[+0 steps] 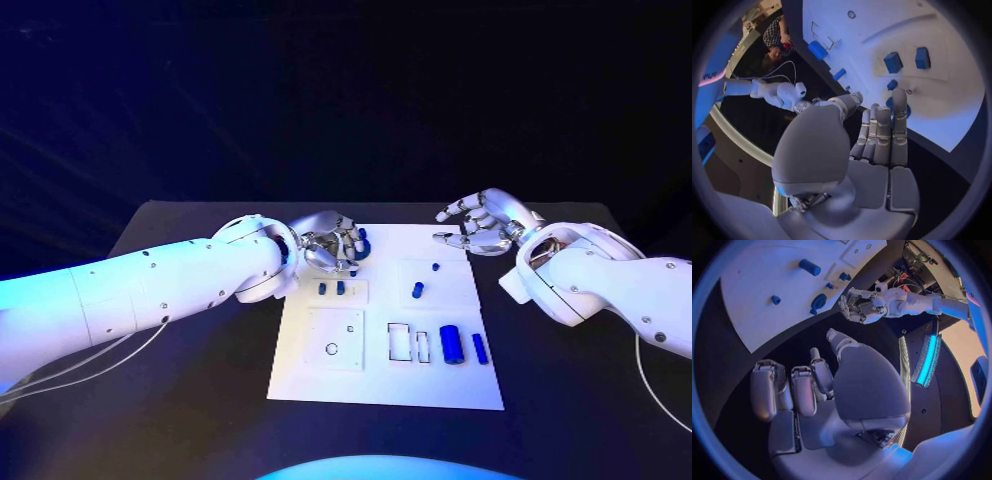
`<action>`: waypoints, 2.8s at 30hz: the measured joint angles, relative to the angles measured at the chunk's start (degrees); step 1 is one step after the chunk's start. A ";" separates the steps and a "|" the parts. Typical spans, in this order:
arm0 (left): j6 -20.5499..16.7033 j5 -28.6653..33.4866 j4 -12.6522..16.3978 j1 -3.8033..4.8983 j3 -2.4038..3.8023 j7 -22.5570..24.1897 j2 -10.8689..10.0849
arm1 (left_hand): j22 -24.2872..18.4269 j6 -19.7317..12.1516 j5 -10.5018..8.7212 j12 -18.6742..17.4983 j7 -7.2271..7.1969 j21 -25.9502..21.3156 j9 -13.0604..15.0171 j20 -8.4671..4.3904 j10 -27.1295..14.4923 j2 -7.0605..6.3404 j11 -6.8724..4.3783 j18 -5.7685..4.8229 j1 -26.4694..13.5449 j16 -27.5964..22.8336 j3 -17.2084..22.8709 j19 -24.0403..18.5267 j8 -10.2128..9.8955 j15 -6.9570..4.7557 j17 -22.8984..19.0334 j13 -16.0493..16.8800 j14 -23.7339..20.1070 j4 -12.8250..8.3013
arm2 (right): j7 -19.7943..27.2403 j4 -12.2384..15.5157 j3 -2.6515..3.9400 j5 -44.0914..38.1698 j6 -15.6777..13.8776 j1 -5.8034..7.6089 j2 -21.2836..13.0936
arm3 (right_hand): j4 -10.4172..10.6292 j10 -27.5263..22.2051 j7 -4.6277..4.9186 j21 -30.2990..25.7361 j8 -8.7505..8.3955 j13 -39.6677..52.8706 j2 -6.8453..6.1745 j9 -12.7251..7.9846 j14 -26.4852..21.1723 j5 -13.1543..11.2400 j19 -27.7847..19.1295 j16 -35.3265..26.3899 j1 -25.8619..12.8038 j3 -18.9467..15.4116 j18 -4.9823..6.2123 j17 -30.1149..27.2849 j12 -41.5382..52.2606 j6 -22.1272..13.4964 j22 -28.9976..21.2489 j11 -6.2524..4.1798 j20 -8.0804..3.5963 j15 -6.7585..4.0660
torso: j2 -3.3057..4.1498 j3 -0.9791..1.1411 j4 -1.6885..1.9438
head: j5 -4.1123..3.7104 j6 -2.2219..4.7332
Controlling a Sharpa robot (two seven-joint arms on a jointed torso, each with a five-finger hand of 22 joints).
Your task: Assemble the parts on the task board
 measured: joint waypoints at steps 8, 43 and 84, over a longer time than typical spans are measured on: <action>-0.73 -9.64 -3.02 -0.58 -0.49 1.50 2.36 | 0.34 3.89 0.00 -0.38 0.40 0.61 -3.05 -0.02 0.00 -1.06 0.00 0.00 -1.06 2.84 0.15 0.02 -1.15 0.08 1.31 -1.79 1.62 -0.15 | 0.27 0.00 0.00 0.12 -0.14 0.00 0.00 | -0.16 0.00 0.00 0.00 0.00 -0.01 0.00 0.00 0.00 0.23 0.00 0.00 0.00 0.16 0.00 0.00 0.00 0.00 0.00 0.00 0.00 0.00 | 0.01 0.02 -0.07 | -0.12 0.08; 3.95 -18.72 -9.30 -0.69 -0.70 -3.20 7.19 | 7.24 9.73 -0.21 -1.32 0.52 7.27 -7.82 -0.42 1.05 -1.26 -0.19 0.00 -0.81 9.12 3.88 3.32 -3.23 -0.10 4.75 -5.49 5.47 -2.61 | 0.43 0.10 0.00 0.30 -0.21 0.00 0.20 | 0.16 0.01 0.00 0.01 0.22 -0.03 0.00 0.01 0.00 0.44 0.00 0.00 0.00 0.47 0.00 -0.03 0.00 0.00 -0.02 0.00 0.01 0.00 | -0.02 0.07 -0.03 | -0.24 -0.38; 3.90 -17.02 -11.10 -0.65 -1.02 -2.27 8.25 | 23.06 21.65 -0.40 -11.11 -1.72 19.92 -9.55 -2.44 15.82 2.21 -3.04 -2.75 -1.29 15.68 6.88 13.12 -8.08 -2.99 12.56 -10.86 15.30 -7.75 | 0.40 0.17 0.00 0.32 -0.19 0.01 0.36 | 0.16 0.01 -0.19 0.01 0.45 -0.04 0.00 -0.04 0.00 0.67 0.01 0.00 0.00 0.78 0.00 -0.04 0.00 0.19 0.00 0.00 0.01 0.00 | -0.03 0.08 -0.01 | -0.46 -0.37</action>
